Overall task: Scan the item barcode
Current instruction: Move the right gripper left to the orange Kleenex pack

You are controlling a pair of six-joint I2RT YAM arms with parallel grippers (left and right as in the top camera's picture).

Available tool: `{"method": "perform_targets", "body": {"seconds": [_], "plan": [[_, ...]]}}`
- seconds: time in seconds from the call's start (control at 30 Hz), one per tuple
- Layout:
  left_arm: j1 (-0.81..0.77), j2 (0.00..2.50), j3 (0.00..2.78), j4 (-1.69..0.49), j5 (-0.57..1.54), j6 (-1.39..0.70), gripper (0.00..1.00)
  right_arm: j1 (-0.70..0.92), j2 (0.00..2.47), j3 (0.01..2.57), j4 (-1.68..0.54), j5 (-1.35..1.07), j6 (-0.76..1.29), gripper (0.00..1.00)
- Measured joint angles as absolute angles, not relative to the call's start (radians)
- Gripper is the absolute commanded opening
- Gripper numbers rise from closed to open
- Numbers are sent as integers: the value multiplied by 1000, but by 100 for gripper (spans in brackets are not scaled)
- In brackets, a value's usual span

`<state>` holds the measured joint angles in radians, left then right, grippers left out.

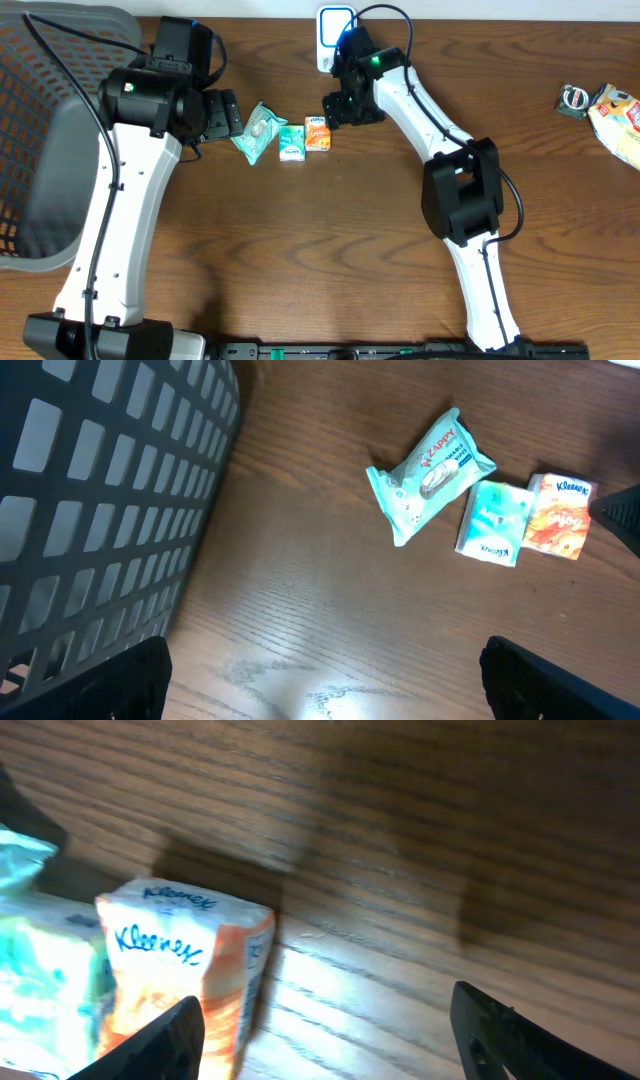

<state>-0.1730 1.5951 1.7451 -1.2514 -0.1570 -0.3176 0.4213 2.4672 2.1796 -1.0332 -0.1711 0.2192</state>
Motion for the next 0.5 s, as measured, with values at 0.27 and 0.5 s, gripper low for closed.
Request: {"method": "perform_targets", "body": {"seconds": [0.27,0.5], "plan": [[-173,1595,1745,-1251,-157,-318,98,429,2467,2180,-1032,-246,271,66],[-173,1595,1745,-1252,-157,-318,98,436,2442,2180,-1010,-300,285,55]]}}
